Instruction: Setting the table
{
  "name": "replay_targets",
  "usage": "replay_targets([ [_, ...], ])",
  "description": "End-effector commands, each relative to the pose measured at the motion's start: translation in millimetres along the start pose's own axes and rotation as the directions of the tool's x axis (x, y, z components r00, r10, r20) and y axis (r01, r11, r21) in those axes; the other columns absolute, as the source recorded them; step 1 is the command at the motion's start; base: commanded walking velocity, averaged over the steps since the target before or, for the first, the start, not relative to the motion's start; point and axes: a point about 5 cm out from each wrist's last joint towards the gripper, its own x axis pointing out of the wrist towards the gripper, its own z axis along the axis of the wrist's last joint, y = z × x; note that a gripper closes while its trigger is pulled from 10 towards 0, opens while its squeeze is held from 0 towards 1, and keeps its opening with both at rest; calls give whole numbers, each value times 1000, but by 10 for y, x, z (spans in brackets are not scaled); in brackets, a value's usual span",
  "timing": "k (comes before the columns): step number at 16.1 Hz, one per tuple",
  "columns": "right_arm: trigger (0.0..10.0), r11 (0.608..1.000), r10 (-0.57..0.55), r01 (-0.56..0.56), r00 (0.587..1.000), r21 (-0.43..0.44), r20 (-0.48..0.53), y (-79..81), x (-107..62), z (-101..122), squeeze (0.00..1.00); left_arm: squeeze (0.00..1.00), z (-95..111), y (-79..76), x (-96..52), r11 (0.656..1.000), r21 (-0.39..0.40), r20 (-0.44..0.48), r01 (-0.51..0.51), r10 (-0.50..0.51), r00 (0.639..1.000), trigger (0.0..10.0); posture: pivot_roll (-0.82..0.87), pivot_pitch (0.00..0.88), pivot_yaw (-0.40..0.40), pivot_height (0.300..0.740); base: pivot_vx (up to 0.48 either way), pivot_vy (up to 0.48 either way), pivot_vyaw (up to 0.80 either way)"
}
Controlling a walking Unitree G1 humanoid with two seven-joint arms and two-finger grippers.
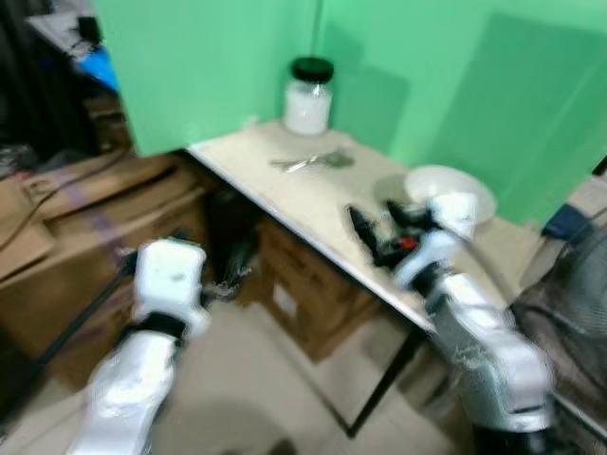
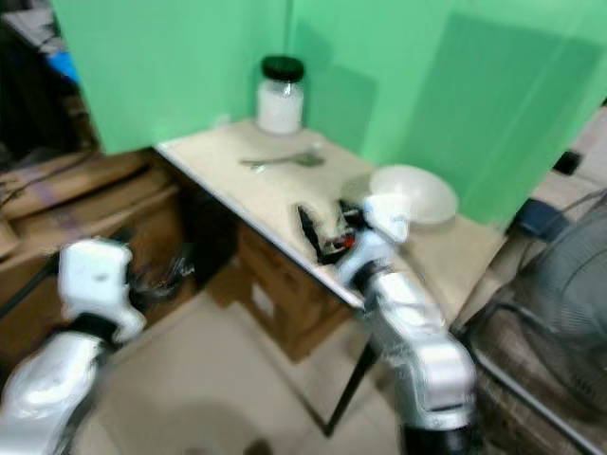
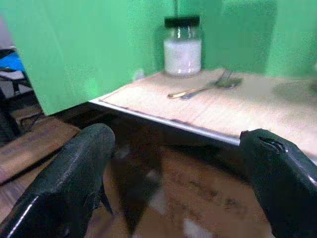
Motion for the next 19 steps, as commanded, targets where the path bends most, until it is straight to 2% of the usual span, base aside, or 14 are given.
replay_targets([
  [1, 10000, 997, -76, 76, 997, -15, 35, -157, -69, 89, 1000, 1000, 73, -114, 12, 996, -24, 31, 84, -84, 996, 10000, 125, 11, -39, 740, 356, 0, -800],
  [5, 10000, 990, -143, 143, 987, 2, 78, -296, -131, 208, 1000, 1000, 108, -162, 17, 983, -1, 35, 182, -182, 983, 10000, 119, 9, -29, 740, 351, 0, -800],
  [9, 10000, 976, -218, 219, 973, -8, 71, -442, -102, 316, 1000, 1000, 139, -171, 0, 969, -17, 36, 245, -245, 969, 10000, 120, 11, -26, 740, 146, 0, -103],
  [10, 10000, 965, -260, 260, 966, -21, 15, -551, -67, 353, 1000, 1000, 153, -163, -16, 961, -7, 34, 275, -275, 961, 10000, 120, 12, -28, 740, 0, 0, 0],
  [11, 10000, 966, -255, 254, 967, -43, -14, -602, -35, 400, 1000, 1000, 161, -138, -26, 958, 3, 29, 286, -286, 958, 10000, 121, 12, -28, 740, 0, 0, 0],
  [13, 10000, 968, -246, 242, 968, -61, -56, -629, 19, 440, 1000, 1000, 186, -109, -45, 950, 12, 25, 311, -312, 950, 10000, 125, 13, -32, 740, 0, 0, 0],
  [14, 10000, 969, -246, 244, 962, -31, -115, -646, 78, 422, 1000, 1000, 209, -96, -62, 938, 20, 21, 345, -345, 938, 10000, 124, 14, -31, 740, 0, 0, 0],
  [15, 10000, 964, -254, 263, 954, 40, -156, -674, 151, 390, 1000, 1000, 220, -86, -68, 924, 25, 8, 382, -383, 924, 10000, 124, 13, -29, 740, 0, 0, 0],
  [16, 10000, 946, -281, 305, 939, 106, -198, -728, 228, 346, 239, 1000, 226, -66, -63, 913, 21, -4, 407, -407, 913, 10000, 125, 11, -23, 740, 0, 0, 0],
  [17, 10000, 936, -297, 329, 929, 124, -222, -757, 258, 321, 239, 1000, 230, -56, -59, 910, 18, -7, 415, -415, 910, 10000, 125, 12, -21, 740, 0, 0, 0],
  [18, 10000, 913, -313, 366, 912, 179, -266, -813, 361, 255, 0, 729, 258, -30, -45, 899, 12, -5, 438, -438, 899, 10000, 126, 7, -16, 740, 0, 0, 0],
  [19, 10000, 891, -334, 405, 891, 206, -306, -866, 487, 175, 0, 529, 324, -14, -31, 879, 8, 9, 477, -477, 879, 10000, 133, 5, -15, 740, 0, 0, 0],
])
